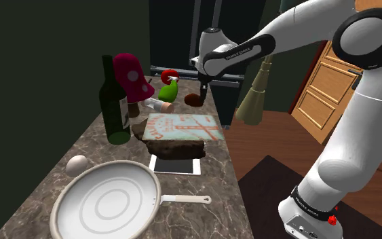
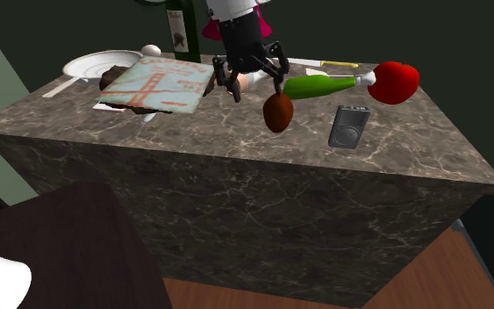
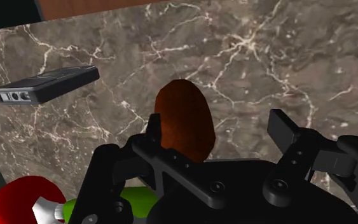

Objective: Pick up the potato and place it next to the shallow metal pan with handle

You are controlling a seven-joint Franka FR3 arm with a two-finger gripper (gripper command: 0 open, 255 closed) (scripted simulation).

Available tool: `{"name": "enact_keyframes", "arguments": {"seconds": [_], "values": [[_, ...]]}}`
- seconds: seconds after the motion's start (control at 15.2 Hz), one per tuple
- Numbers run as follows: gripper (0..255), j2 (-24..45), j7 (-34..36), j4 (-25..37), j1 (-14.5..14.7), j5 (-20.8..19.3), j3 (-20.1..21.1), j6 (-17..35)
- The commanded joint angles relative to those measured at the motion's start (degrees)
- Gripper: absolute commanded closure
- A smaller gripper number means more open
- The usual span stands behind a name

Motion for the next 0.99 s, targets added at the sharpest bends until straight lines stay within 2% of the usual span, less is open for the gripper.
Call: {"name": "enact_keyframes", "arguments": {"seconds": [0.0, 0.07, 0.53, 0.92], "values": [[0, 4.8, -1.4, 4.5, 0.0, -2.0, -0.2, 1.1], [0, 6.5, -1.8, 6.1, 0.1, -2.7, -0.2, 1.4], [0, 9.9, -1.2, 5.7, -0.4, -3.7, -0.9, 5.4], [0, 10.2, -1.2, 5.7, -0.4, -3.8, -0.9, 5.7]]}}
